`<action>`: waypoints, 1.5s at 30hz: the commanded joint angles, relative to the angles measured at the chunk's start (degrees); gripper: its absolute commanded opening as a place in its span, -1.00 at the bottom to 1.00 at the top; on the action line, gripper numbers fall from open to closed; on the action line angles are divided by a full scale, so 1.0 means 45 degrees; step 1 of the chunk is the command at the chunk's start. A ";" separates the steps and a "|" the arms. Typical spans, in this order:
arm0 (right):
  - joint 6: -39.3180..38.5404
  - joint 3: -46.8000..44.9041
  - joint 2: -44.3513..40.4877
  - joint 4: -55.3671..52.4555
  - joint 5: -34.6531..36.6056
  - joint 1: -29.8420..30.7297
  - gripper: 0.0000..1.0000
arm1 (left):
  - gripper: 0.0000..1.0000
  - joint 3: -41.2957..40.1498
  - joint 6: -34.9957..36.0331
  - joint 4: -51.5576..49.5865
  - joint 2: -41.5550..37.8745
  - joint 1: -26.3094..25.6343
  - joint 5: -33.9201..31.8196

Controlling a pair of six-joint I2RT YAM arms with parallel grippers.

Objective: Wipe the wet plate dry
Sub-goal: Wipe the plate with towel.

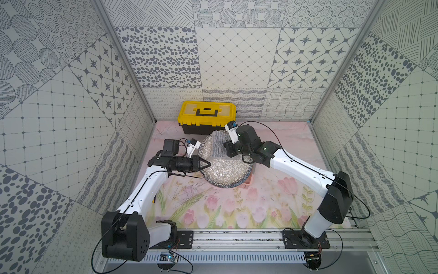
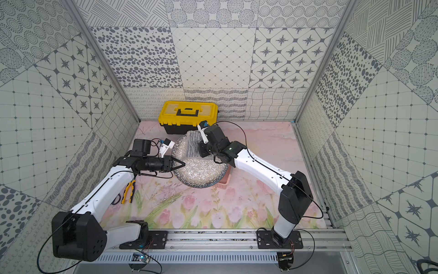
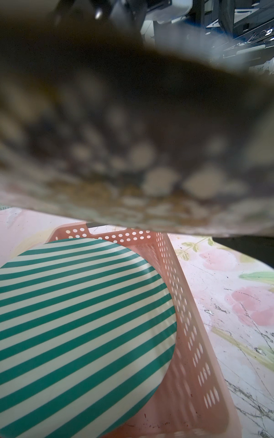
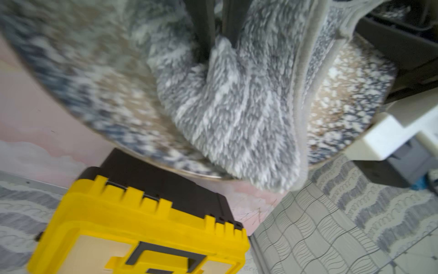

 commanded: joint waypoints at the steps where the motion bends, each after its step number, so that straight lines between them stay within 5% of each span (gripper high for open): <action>1: -0.0331 0.0642 0.0678 0.0484 -0.0802 0.0820 -1.00 | -1.00 0.0304 0.1183 0.2347 -0.0172 -0.0193 0.4767; 8: 0.0695 0.0338 0.0500 0.0643 -0.0551 0.0256 -1.00 | -1.00 0.0276 0.1258 0.2284 -0.0232 -0.0195 0.4762; 19: 0.1549 -0.3200 -0.2356 0.1100 0.0718 -0.2348 -1.00 | -1.00 0.0326 0.1219 0.2316 -0.0265 -0.0230 0.4681; 33: 0.0813 -0.0727 0.0006 0.1304 -0.1023 0.1433 -1.00 | -1.00 0.0283 0.1169 0.2396 -0.0188 -0.0213 0.4387; 38: 0.1011 -0.0585 0.0211 0.1342 -0.1040 0.1444 -1.00 | -1.00 0.0275 0.1148 0.2421 -0.0237 -0.0231 0.4369; 45: 0.2115 -0.2988 -0.1589 0.1610 -0.0366 -0.0096 -1.00 | -1.00 0.0323 0.0837 0.2635 -0.0255 -0.0216 0.4215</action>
